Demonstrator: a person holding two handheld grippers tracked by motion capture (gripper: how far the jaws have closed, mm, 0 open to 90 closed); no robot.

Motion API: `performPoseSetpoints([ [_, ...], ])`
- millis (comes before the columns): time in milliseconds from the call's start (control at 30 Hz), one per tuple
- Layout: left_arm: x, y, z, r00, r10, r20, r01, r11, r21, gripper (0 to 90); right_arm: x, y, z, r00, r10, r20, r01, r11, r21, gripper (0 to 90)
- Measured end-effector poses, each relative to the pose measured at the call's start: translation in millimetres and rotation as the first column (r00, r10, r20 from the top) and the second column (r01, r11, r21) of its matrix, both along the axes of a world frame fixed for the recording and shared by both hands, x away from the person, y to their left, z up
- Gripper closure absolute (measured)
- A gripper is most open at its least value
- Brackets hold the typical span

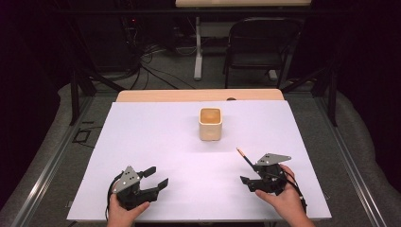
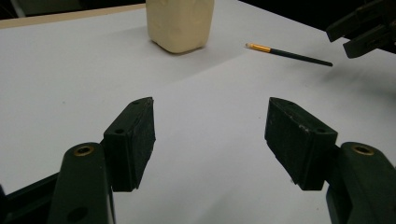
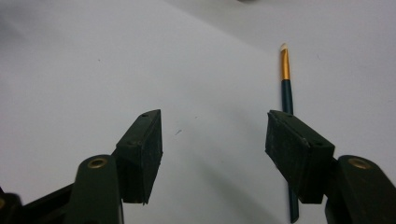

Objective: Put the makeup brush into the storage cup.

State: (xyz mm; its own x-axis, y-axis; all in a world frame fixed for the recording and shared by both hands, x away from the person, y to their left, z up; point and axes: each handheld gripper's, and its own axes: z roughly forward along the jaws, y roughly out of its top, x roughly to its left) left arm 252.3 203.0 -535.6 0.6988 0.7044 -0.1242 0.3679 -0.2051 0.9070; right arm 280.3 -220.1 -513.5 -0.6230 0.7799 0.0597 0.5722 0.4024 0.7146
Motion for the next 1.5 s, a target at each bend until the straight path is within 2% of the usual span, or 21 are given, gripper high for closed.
performPoseSetpoints([
  [367,0.3,0.8,-0.8,1.0,-0.001,-0.007,0.001,1.0,0.002,33.3,12.9,1.3,10.1,0.9982,0.021,-0.055,-0.025,0.9968,-0.076,36.0],
  [800,0.8,1.0,-1.3,1.0,0.0,-0.007,0.0,1.0,0.003,32.8,26.5,-0.4,11.5,0.9945,0.009,-0.105,-0.02,0.9944,-0.103,36.0],
  [967,0.9,0.5,-1.7,0.9999,-0.005,-0.009,0.005,1.0,0.005,32.8,36.4,-1.8,10.3,0.9911,0.005,-0.133,-0.025,0.9886,-0.149,36.0],
  [1167,1.0,-0.3,-2.4,0.9999,-0.006,-0.012,0.006,1.0,0.008,32.8,48.0,-0.6,11.3,0.9863,-0.001,-0.165,-0.027,0.9847,-0.172,36.3],
  [1500,0.9,-0.7,-2.7,0.9999,-0.012,-0.01,0.012,0.9997,0.02,32.8,72.2,5.1,12.2,0.9836,-0.015,-0.18,-0.025,0.976,-0.216,36.8],
])
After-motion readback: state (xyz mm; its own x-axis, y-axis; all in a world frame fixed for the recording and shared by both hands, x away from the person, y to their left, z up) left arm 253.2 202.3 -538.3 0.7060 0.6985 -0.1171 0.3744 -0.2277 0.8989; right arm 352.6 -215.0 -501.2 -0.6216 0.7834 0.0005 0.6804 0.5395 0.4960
